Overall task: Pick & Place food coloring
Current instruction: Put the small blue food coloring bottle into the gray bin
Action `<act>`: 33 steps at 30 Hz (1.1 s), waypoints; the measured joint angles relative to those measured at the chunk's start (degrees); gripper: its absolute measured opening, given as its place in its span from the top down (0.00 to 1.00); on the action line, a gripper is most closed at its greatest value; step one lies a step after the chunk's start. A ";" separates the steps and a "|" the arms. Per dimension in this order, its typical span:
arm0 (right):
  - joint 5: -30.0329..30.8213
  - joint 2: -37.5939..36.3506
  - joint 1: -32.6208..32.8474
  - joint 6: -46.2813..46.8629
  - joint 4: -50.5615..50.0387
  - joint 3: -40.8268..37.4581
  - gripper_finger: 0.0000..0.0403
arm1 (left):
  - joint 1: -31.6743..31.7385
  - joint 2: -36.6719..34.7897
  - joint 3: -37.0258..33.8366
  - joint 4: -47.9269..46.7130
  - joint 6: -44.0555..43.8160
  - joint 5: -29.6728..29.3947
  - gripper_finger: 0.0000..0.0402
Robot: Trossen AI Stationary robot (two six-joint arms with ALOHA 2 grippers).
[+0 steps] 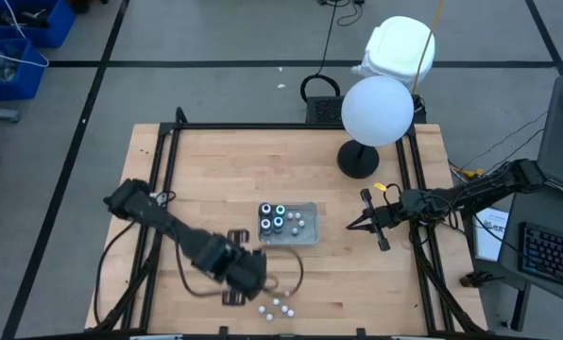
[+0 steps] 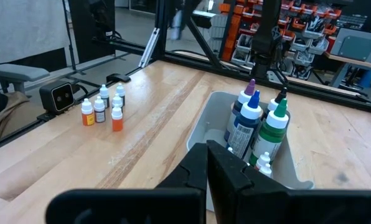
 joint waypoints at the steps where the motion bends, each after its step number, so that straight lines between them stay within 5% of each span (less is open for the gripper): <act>1: 0.00 0.00 0.00 0.00 0.00 0.00 1.00 | 0.95 -0.83 0.01 -0.84 -1.13 -0.02 0.81; 12: 0.00 0.00 0.00 0.02 0.00 0.00 1.00 | 9.65 -3.42 0.07 -6.08 6.42 -1.55 0.81; 20: 0.00 0.00 0.00 0.13 -0.02 0.00 1.00 | 15.06 -3.40 0.07 0.21 16.06 -1.02 0.81; 33: 0.02 0.00 0.00 1.09 -0.02 0.00 1.00 | 18.43 -2.85 0.07 1.24 13.01 -0.96 0.81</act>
